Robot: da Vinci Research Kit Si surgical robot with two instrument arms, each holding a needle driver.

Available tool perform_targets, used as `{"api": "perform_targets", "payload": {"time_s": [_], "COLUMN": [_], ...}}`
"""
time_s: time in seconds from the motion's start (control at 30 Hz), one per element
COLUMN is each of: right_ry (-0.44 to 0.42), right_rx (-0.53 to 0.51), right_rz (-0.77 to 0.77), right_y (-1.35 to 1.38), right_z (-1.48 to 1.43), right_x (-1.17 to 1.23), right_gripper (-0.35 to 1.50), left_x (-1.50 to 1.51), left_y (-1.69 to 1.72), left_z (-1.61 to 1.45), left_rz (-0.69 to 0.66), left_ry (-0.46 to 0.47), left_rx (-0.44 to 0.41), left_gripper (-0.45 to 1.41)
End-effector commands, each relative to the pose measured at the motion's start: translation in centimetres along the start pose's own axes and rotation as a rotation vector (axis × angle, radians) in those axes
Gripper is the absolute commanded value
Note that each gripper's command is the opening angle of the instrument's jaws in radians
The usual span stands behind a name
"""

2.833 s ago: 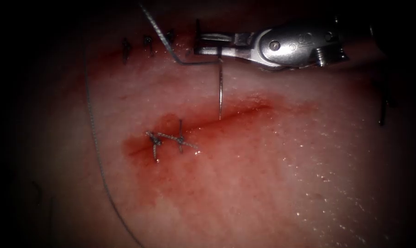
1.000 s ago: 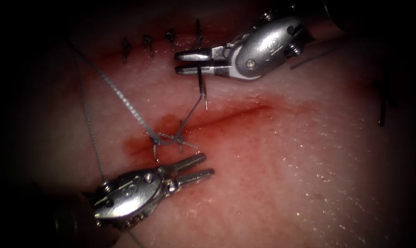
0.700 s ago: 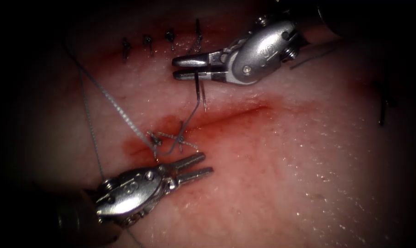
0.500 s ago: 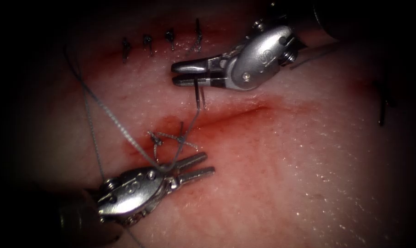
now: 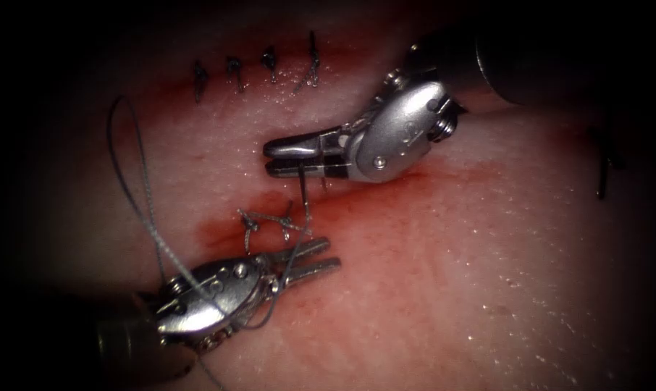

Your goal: Wound Closure

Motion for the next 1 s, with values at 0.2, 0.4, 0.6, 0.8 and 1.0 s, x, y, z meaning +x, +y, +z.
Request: {"api": "perform_targets", "payload": {"time_s": [0.2,0.4,0.6,0.8,1.0], "right_ry": [-0.001,0.0,-0.004,-0.016,-0.036], "right_rx": [0.017,0.024,0.024,0.022,0.009], "right_rz": [0.003,0.025,0.051,0.089,0.161], "right_y": [-0.13,-0.21,-0.22,-0.22,-0.14], "right_z": [-0.01,-0.03,-0.07,-0.08,-0.07], "right_x": [-0.03,-0.04,-0.08,-0.12,-0.13], "right_gripper": [-0.35,-0.35,-0.35,-0.35,-0.35], "left_x": [-0.04,-0.06,-0.18,-0.33,-0.65], "left_y": [-0.04,-0.05,-0.08,-0.17,-0.34], "left_z": [0.11,0.17,0.31,0.39,0.4], "left_rz": [-0.003,-0.001,0.016,0.039,0.085], "left_ry": [-0.005,-0.03,-0.087,-0.17,-0.356], "left_rx": [0.04,0.06,0.089,0.141,0.231], "left_gripper": [0.1,0.1,0.12,0.2,0.22]}}
